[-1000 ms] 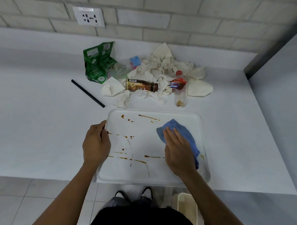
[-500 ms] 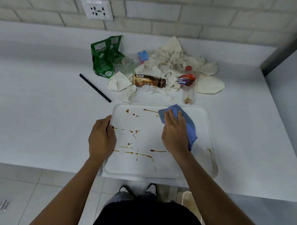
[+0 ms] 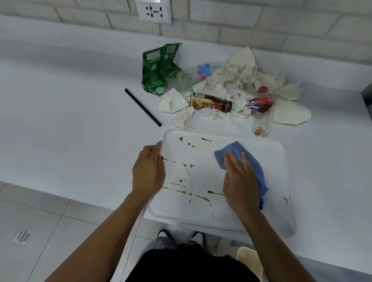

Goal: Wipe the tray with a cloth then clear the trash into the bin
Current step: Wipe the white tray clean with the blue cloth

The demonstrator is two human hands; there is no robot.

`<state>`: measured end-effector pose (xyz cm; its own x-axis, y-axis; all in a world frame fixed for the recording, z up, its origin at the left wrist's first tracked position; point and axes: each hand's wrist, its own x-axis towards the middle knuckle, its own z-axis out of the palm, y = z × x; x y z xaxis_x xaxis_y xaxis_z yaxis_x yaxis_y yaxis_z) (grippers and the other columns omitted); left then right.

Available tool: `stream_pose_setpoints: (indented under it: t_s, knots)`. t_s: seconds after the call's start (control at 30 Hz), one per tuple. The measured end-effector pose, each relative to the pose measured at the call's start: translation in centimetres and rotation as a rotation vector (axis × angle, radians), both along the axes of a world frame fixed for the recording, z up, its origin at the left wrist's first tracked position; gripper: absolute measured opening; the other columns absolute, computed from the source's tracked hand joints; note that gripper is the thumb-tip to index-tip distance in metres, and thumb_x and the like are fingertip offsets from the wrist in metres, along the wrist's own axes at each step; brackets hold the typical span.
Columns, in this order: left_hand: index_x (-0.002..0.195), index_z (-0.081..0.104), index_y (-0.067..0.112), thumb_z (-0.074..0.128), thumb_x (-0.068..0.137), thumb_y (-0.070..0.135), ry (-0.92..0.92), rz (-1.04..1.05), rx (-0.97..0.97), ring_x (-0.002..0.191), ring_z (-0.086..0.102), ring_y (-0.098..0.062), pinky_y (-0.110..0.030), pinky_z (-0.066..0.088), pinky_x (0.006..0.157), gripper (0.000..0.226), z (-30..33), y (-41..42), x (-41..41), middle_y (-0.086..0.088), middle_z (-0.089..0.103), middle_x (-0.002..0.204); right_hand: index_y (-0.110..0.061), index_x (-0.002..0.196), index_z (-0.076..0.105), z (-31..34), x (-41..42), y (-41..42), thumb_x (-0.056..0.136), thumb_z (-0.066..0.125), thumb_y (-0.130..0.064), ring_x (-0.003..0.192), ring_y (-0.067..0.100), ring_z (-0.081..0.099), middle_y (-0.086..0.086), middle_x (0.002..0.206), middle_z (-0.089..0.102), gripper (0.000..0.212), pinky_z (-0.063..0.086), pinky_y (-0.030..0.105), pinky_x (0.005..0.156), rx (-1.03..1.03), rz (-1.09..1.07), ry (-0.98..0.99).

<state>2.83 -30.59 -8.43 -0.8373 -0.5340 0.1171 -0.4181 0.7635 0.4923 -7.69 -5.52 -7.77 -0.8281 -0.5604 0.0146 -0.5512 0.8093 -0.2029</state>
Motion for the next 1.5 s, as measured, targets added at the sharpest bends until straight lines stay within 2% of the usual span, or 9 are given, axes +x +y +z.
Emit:
stream_pose_setpoints:
  t_s: [0.13,0.23,0.43,0.63,0.8,1.03,1.17,1.3,1.5]
  knots:
    - [0.145,0.045,0.022,0.028,0.094,0.032,0.001,-0.003,-0.008,0.104,0.059,-0.019,-0.033,0.054,0.071,0.055,0.0,-0.1,0.0,0.0,0.054,0.126,-0.012,0.153,0.027,0.7,-1.2,-1.8,0.094,0.048,-0.015,0.149,0.029,0.016,0.009,0.161,0.021,0.063,0.016,0.041,0.121,-0.066,-0.187,-0.041]
    - [0.146,0.044,0.024,0.024,0.093,0.034,-0.011,-0.006,-0.004,0.107,0.056,-0.018,-0.034,0.054,0.073,0.057,0.3,-0.1,0.1,0.001,0.054,0.128,-0.008,0.154,0.016,0.8,-2.1,-4.9,0.097,0.046,-0.025,0.15,0.03,0.01,0.01,0.163,0.011,0.067,0.013,0.039,0.12,0.058,-0.066,-0.037]
    - [0.145,0.045,0.027,0.023,0.092,0.035,-0.022,0.002,0.007,0.108,0.054,-0.014,-0.031,0.051,0.076,0.058,0.6,0.0,0.1,0.005,0.055,0.127,-0.009,0.154,0.019,0.9,-0.8,-8.8,0.096,0.047,-0.026,0.149,0.034,0.014,0.012,0.162,0.018,0.067,0.016,0.041,0.119,0.096,-0.07,0.023]
    - [0.145,0.047,0.026,0.026,0.098,0.031,0.001,0.03,0.066,0.115,0.055,-0.017,-0.034,0.051,0.094,0.052,1.3,0.2,0.0,0.002,0.056,0.132,-0.01,0.155,0.014,0.6,0.6,-10.4,0.097,0.044,-0.023,0.15,0.032,0.009,0.008,0.163,0.014,0.067,0.013,0.042,0.121,0.095,0.099,0.006]
    - [0.142,0.05,0.027,0.034,0.104,0.037,-0.002,0.101,0.149,0.119,0.056,-0.018,-0.024,0.043,0.098,0.042,1.5,0.3,-0.2,0.003,0.057,0.133,-0.011,0.151,0.032,0.5,1.7,-7.4,0.098,0.04,-0.014,0.149,0.026,0.019,0.003,0.158,0.028,0.053,0.02,0.04,0.121,-0.016,0.197,-0.039]
    - [0.15,0.042,0.019,0.045,0.101,0.017,-0.038,-0.052,0.064,0.12,0.055,-0.024,-0.037,0.05,0.098,0.049,1.7,-0.6,0.1,-0.007,0.054,0.137,-0.003,0.143,0.045,1.1,0.4,-8.7,0.09,0.056,-0.008,0.14,0.034,0.038,0.014,0.149,0.044,0.054,0.029,0.04,0.115,-0.134,-0.188,-0.024]
    - [0.15,0.041,0.016,0.046,0.101,0.02,-0.05,-0.105,0.054,0.118,0.056,-0.024,-0.037,0.051,0.096,0.049,1.7,-0.8,0.3,-0.008,0.055,0.138,-0.009,0.151,0.031,1.0,0.4,-13.0,0.096,0.051,-0.018,0.146,0.032,0.025,0.01,0.158,0.031,0.06,0.025,0.04,0.118,-0.05,-0.215,-0.049]
    - [0.149,0.042,0.016,0.043,0.1,0.014,-0.03,-0.114,0.082,0.116,0.055,-0.024,-0.036,0.05,0.091,0.05,1.7,-1.0,0.5,-0.008,0.055,0.135,-0.012,0.151,0.033,0.9,1.6,-14.9,0.094,0.054,-0.017,0.144,0.032,0.03,0.009,0.155,0.037,0.061,0.035,0.041,0.112,-0.042,-0.143,-0.004]
    - [0.15,0.043,0.015,0.045,0.099,0.013,-0.03,-0.092,0.092,0.117,0.055,-0.025,-0.037,0.05,0.088,0.051,1.9,-0.9,0.3,-0.01,0.055,0.134,-0.015,0.153,0.022,0.2,2.2,-13.8,0.1,0.044,-0.018,0.15,0.026,0.014,0.006,0.16,0.024,0.057,0.011,0.034,0.121,-0.028,0.094,-0.083]
